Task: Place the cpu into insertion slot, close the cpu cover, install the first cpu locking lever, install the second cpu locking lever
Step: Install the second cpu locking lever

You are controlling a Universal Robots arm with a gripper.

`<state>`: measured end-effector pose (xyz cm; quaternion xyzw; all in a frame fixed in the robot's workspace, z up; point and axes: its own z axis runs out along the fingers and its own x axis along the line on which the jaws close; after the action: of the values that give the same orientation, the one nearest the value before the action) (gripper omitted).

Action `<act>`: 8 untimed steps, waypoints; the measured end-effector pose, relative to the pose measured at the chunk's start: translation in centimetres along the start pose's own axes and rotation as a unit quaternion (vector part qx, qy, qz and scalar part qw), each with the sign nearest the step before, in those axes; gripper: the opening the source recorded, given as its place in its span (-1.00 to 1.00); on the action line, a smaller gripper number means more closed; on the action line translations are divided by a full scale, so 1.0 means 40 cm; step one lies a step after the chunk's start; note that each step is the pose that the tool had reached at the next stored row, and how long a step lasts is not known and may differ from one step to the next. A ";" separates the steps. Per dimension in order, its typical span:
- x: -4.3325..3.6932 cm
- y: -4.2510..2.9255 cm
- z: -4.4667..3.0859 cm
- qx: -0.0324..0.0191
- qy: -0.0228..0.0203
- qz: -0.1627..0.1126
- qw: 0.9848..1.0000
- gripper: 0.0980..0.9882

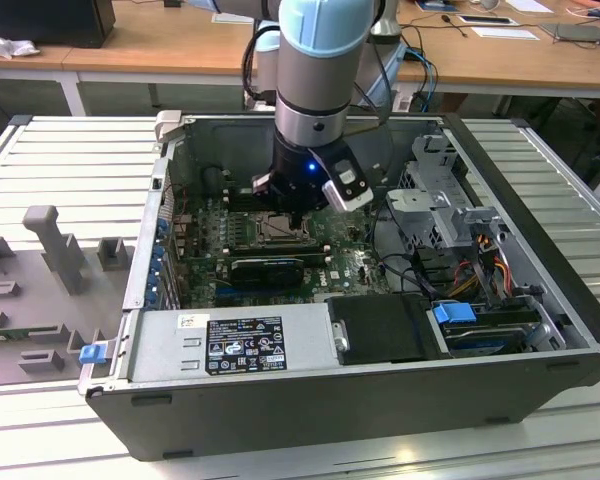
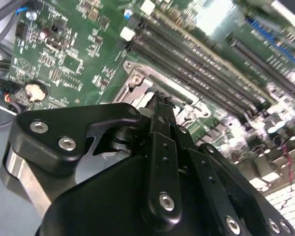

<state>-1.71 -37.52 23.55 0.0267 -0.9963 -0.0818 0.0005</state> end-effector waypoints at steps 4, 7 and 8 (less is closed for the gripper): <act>0.042 -0.016 0.000 0.000 0.000 0.000 1.000 -0.98; 0.073 -0.023 0.006 0.000 0.000 0.000 1.000 -0.98; 0.076 -0.025 0.010 0.000 0.000 -0.001 1.000 -0.98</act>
<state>-4.70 -38.62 23.00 0.0273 -0.9962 -0.0822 0.0005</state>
